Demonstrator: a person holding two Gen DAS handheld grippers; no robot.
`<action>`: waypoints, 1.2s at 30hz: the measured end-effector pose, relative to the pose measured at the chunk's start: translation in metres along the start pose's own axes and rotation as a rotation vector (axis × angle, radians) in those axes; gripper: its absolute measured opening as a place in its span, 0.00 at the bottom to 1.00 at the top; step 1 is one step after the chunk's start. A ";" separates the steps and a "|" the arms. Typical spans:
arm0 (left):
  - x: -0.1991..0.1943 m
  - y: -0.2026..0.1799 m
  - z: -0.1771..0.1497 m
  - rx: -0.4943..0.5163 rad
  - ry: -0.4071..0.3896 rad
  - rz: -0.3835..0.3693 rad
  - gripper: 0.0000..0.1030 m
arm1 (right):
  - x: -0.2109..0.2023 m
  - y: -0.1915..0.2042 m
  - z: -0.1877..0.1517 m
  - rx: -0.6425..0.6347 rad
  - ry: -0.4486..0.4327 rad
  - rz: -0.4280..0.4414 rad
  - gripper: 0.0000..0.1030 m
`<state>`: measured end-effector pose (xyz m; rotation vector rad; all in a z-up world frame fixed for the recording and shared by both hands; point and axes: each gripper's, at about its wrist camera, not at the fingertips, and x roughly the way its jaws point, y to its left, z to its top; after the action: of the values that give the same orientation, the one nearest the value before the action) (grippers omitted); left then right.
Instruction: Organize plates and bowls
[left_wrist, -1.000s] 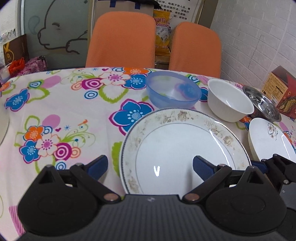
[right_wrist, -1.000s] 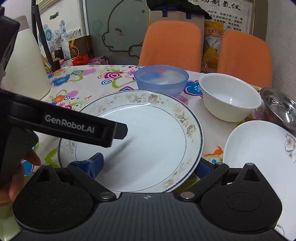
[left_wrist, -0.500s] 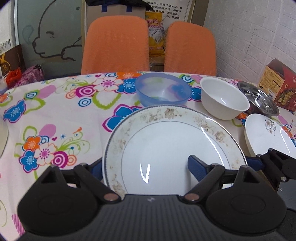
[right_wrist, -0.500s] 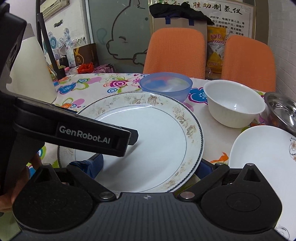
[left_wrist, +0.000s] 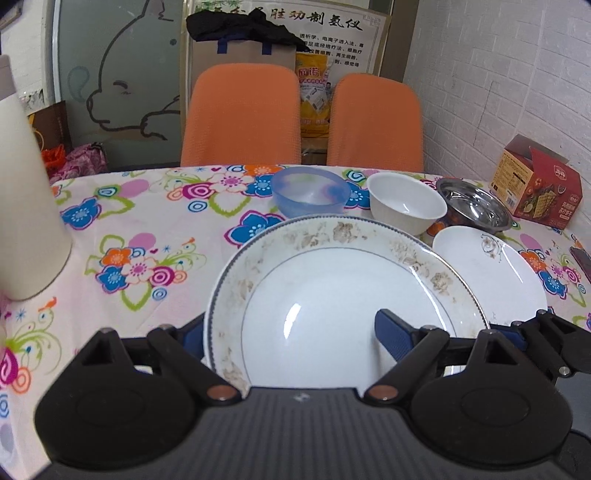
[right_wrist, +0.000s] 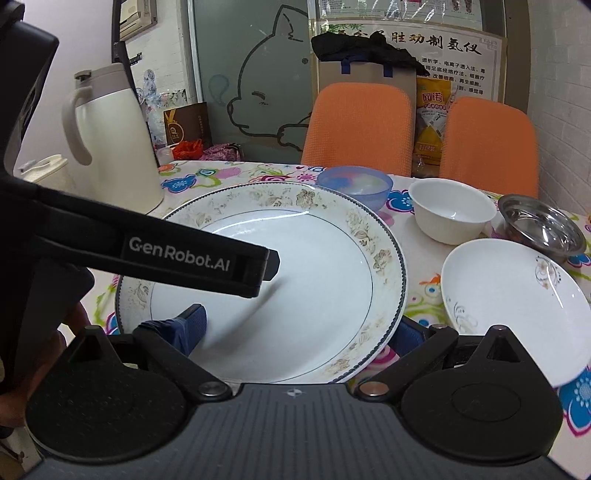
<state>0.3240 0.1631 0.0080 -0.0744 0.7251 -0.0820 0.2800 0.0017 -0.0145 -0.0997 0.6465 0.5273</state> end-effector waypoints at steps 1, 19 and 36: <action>-0.008 -0.001 -0.008 -0.007 0.000 0.008 0.86 | -0.007 0.006 -0.006 -0.002 0.002 0.001 0.87; -0.039 0.014 -0.095 -0.087 0.087 -0.001 0.86 | -0.029 0.050 -0.061 -0.097 0.059 -0.037 0.87; -0.061 0.008 -0.089 -0.038 0.001 0.049 0.97 | -0.044 0.032 -0.063 -0.051 0.014 -0.039 0.85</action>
<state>0.2202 0.1736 -0.0189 -0.0927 0.7293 -0.0217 0.1999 -0.0052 -0.0363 -0.1638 0.6432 0.5064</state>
